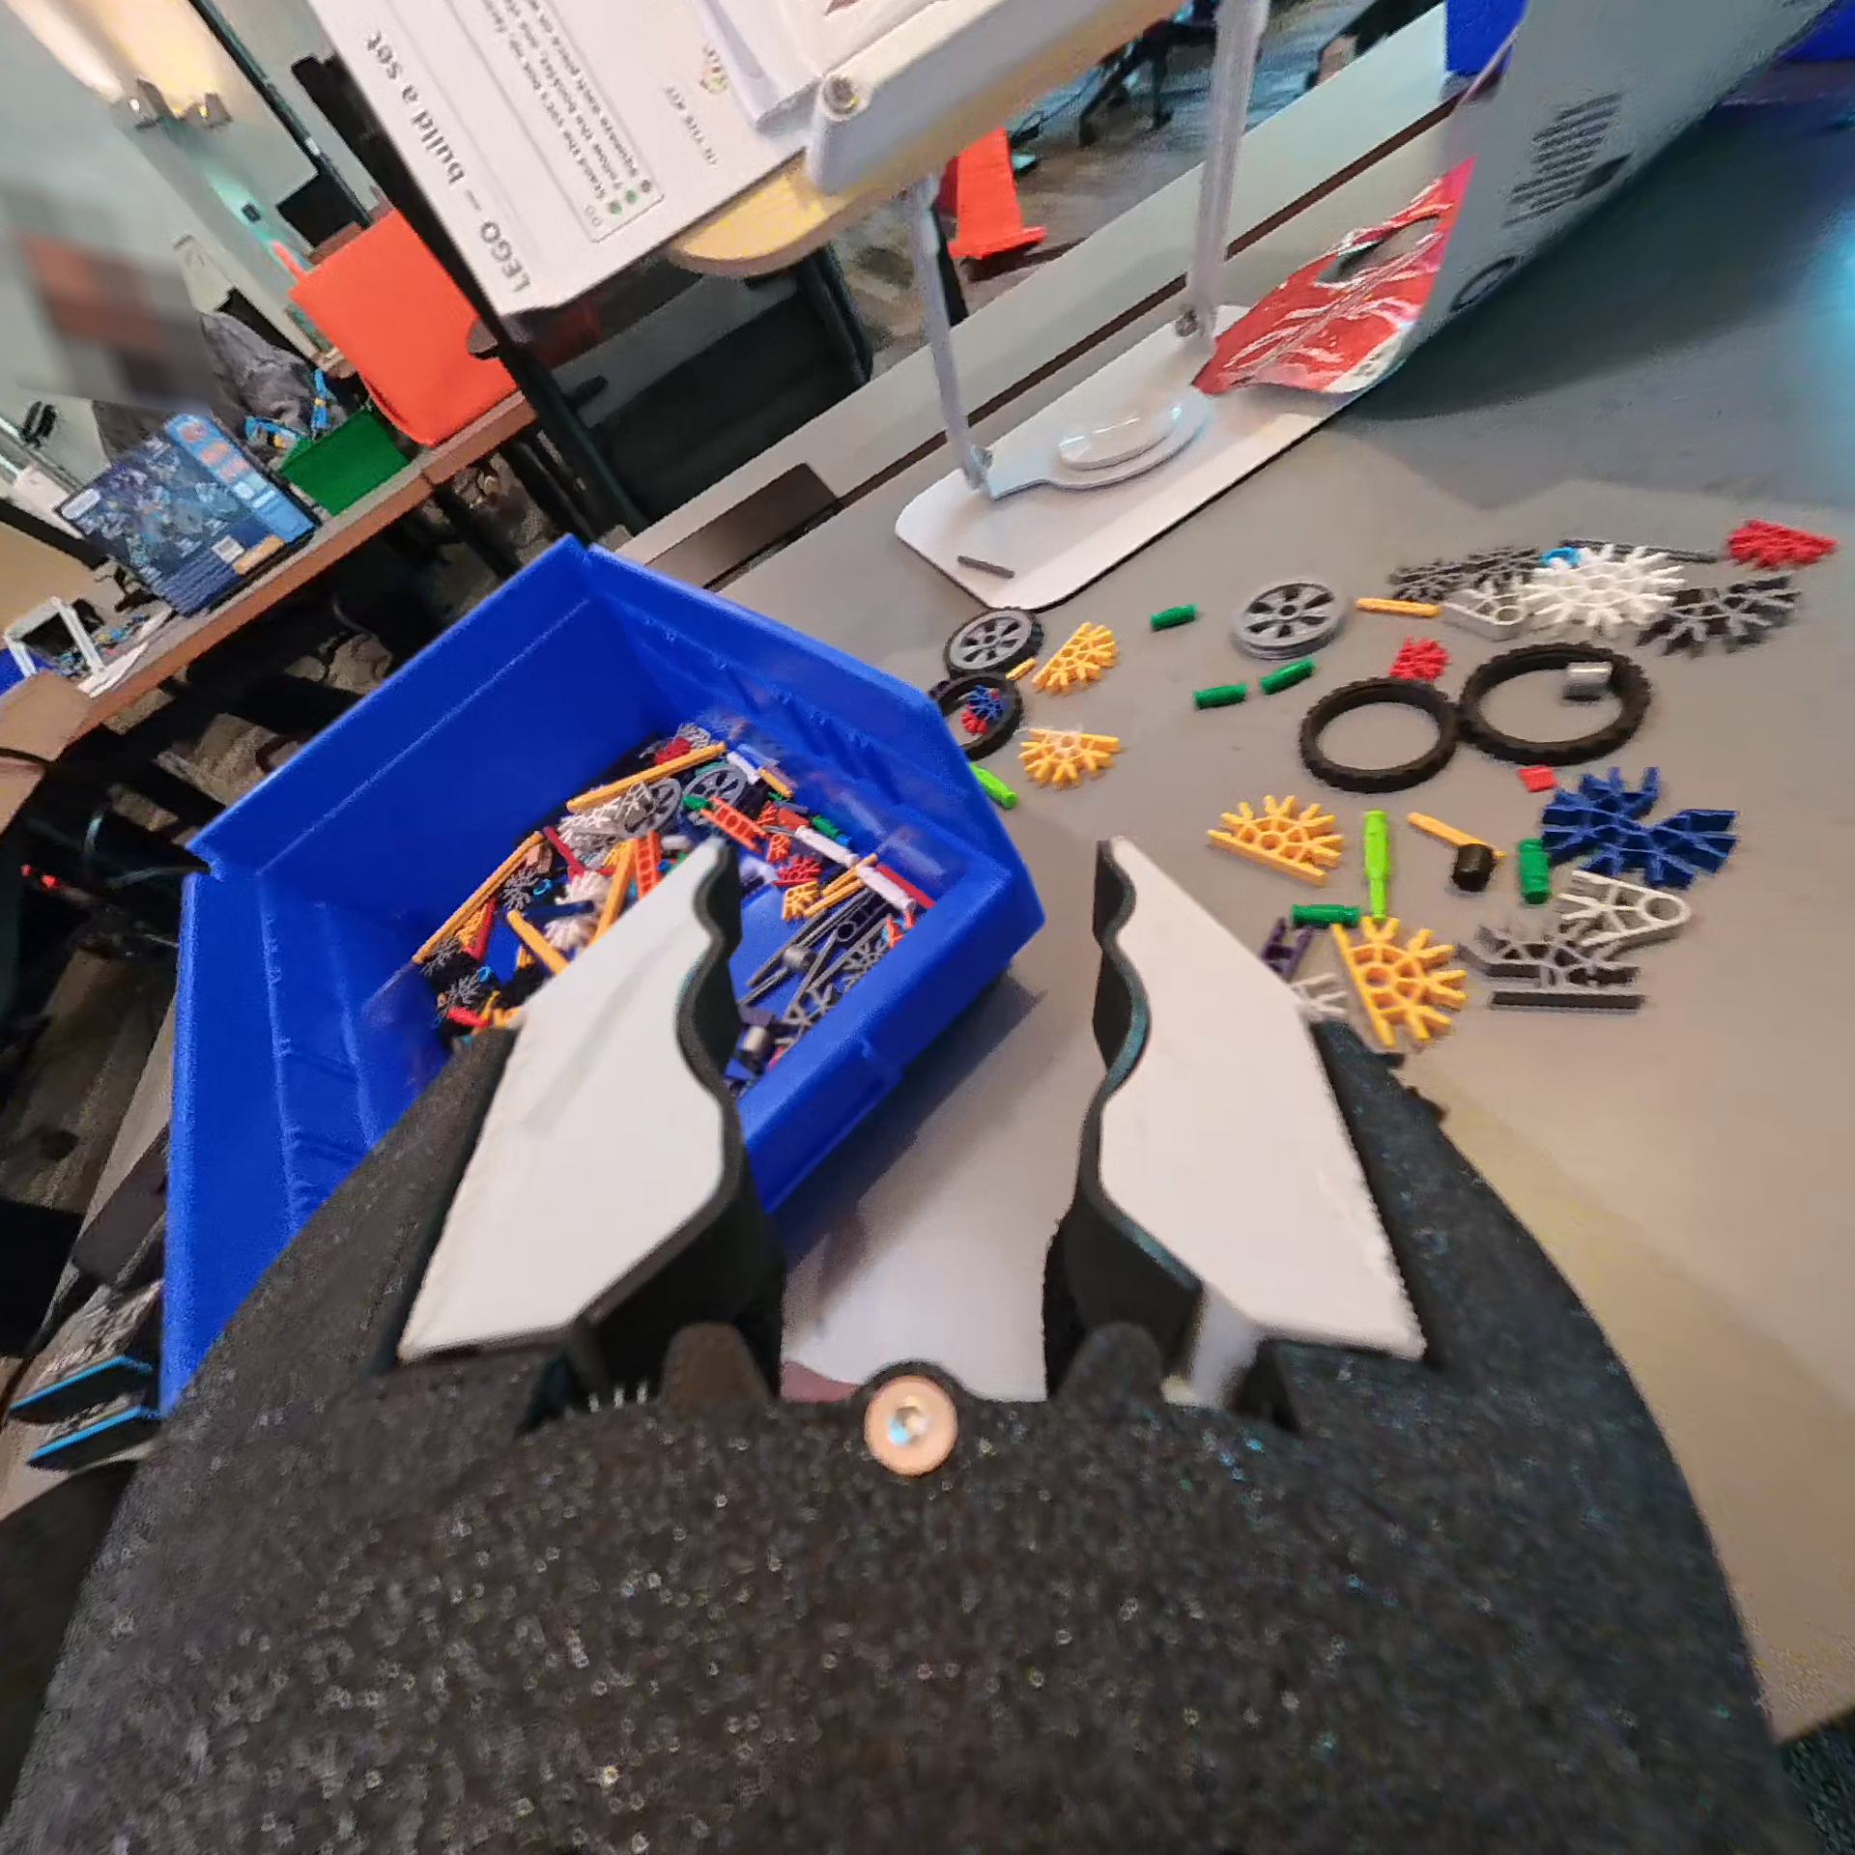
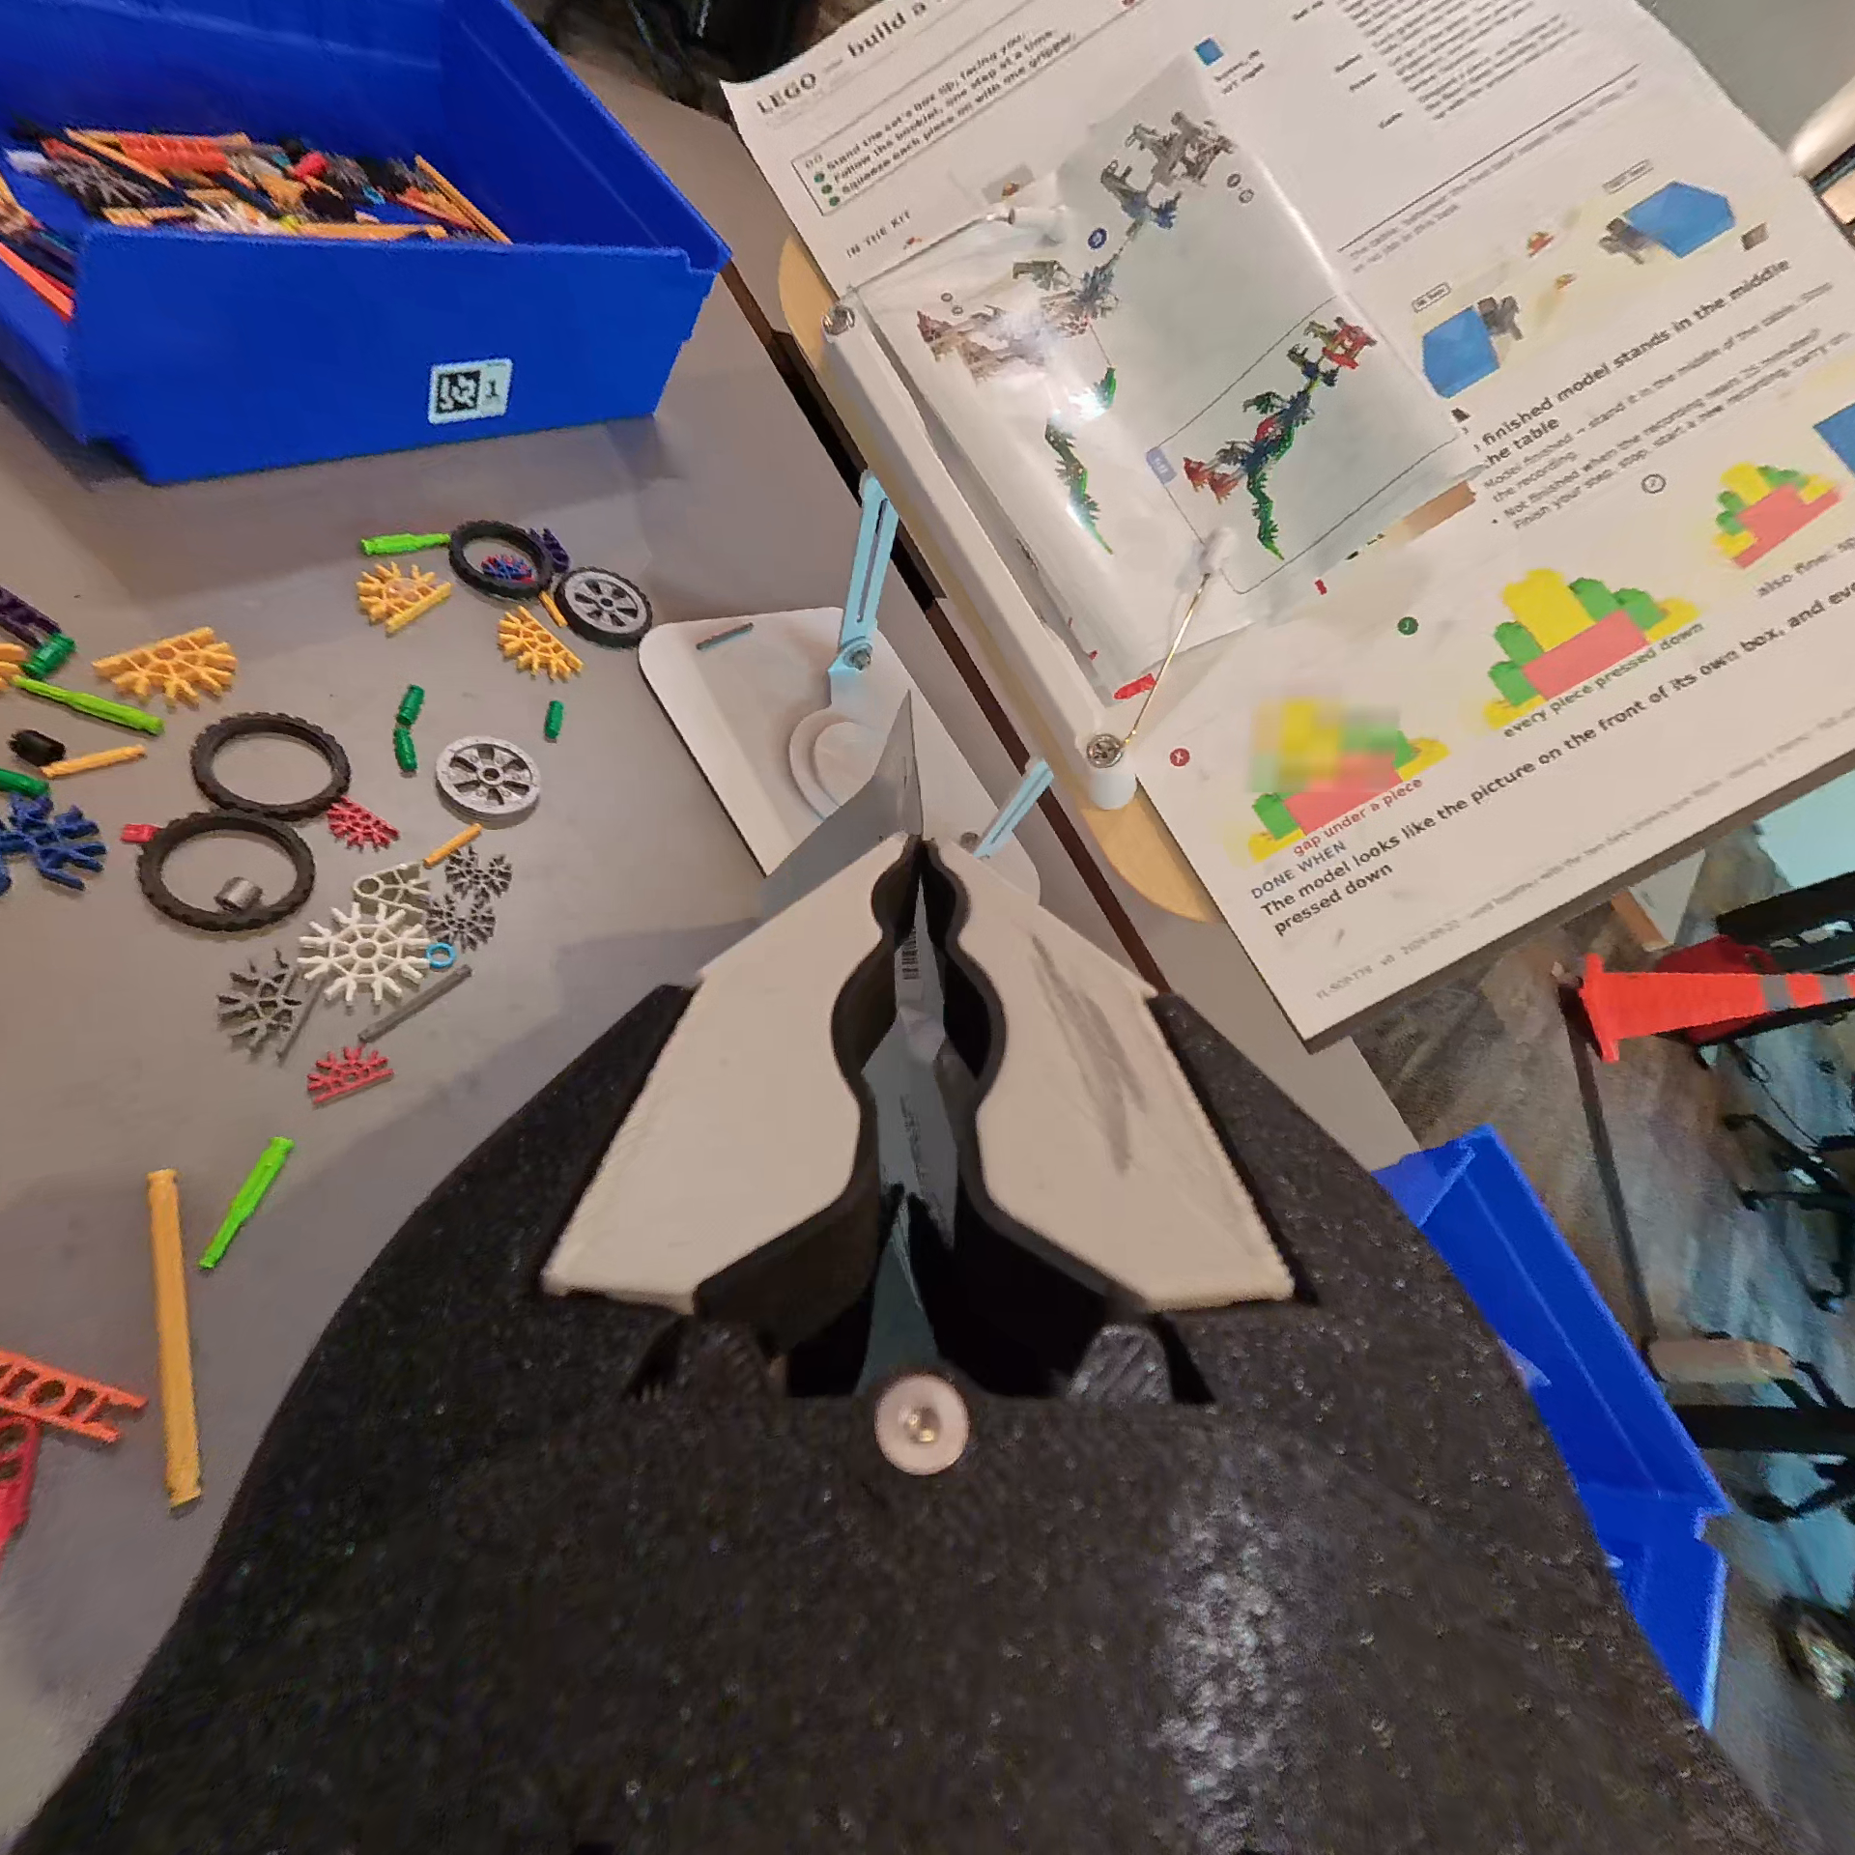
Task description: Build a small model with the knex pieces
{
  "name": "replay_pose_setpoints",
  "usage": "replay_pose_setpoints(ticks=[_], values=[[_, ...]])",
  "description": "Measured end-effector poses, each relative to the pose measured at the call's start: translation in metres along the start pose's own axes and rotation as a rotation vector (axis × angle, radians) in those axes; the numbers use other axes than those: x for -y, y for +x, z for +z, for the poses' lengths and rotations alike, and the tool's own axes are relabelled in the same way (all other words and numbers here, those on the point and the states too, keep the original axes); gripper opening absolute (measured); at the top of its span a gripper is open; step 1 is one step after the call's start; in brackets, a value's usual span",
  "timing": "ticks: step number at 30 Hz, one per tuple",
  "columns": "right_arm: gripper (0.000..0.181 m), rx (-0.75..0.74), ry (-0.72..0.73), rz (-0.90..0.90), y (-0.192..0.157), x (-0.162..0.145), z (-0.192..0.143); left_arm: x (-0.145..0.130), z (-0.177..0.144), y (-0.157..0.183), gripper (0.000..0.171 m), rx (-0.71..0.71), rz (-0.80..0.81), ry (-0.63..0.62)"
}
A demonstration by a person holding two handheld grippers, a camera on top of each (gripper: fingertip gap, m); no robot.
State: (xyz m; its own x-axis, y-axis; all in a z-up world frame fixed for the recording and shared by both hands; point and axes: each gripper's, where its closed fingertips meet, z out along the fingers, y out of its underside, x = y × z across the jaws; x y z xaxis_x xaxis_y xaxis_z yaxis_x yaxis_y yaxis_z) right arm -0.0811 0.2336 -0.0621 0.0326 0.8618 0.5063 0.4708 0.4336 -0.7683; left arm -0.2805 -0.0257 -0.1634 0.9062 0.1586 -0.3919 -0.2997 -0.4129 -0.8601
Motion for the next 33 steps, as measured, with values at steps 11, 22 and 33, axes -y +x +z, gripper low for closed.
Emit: replay_pose_setpoints(ticks=[11,22,33], values=[[0.000,0.010,-0.006,0.021,-0.007,0.006,0.007,-0.023,0.026,-0.013,0.080,0.004,-0.049,-0.193],[0.001,0.318,-0.142,0.019,-0.123,-0.039,-0.001,-0.064,0.056,0.017,0.066,-0.096,0.032,-0.350],[0.004,0.531,-0.253,0.061,-0.187,-0.077,-0.018,-0.060,0.060,0.014,0.047,-0.094,0.026,-0.326]])
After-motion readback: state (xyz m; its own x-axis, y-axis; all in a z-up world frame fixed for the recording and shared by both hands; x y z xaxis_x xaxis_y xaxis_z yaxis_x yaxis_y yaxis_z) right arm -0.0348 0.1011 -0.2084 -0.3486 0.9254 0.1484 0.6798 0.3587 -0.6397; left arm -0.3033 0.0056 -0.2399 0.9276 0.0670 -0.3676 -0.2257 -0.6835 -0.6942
